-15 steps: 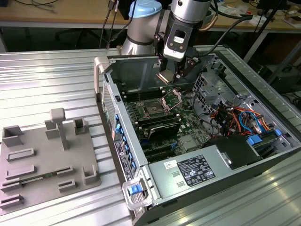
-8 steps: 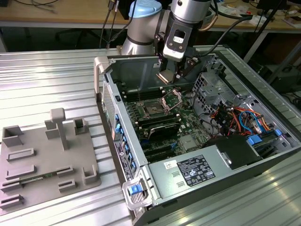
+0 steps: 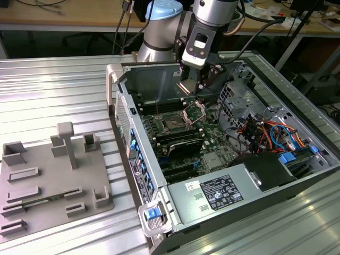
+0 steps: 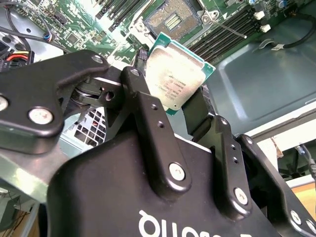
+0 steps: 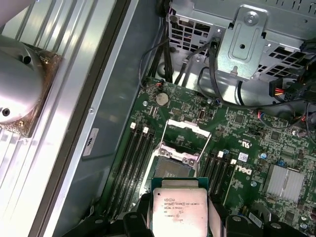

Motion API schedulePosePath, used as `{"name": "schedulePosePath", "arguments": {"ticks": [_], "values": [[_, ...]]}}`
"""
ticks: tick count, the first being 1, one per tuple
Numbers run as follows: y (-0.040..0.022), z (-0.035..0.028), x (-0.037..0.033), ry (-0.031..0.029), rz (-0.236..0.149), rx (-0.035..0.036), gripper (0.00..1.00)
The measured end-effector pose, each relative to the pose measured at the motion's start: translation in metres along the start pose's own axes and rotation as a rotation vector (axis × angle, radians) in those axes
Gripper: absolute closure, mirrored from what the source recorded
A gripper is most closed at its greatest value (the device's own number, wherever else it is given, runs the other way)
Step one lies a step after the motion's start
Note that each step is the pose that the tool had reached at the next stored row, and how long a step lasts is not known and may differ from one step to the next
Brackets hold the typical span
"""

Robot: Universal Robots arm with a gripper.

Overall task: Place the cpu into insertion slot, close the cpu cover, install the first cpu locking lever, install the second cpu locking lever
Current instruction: 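Place the cpu into insertion slot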

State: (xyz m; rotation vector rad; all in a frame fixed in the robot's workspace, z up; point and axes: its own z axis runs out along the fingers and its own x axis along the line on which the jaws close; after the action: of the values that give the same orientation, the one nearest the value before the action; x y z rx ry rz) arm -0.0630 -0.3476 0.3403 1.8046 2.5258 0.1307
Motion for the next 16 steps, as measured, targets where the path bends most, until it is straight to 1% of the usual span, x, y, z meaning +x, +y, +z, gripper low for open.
{"name": "schedulePosePath", "arguments": {"ticks": [16], "values": [[-0.0002, 0.0020, -0.0001, -0.0003, 0.001, 0.0000, 0.45]]}}
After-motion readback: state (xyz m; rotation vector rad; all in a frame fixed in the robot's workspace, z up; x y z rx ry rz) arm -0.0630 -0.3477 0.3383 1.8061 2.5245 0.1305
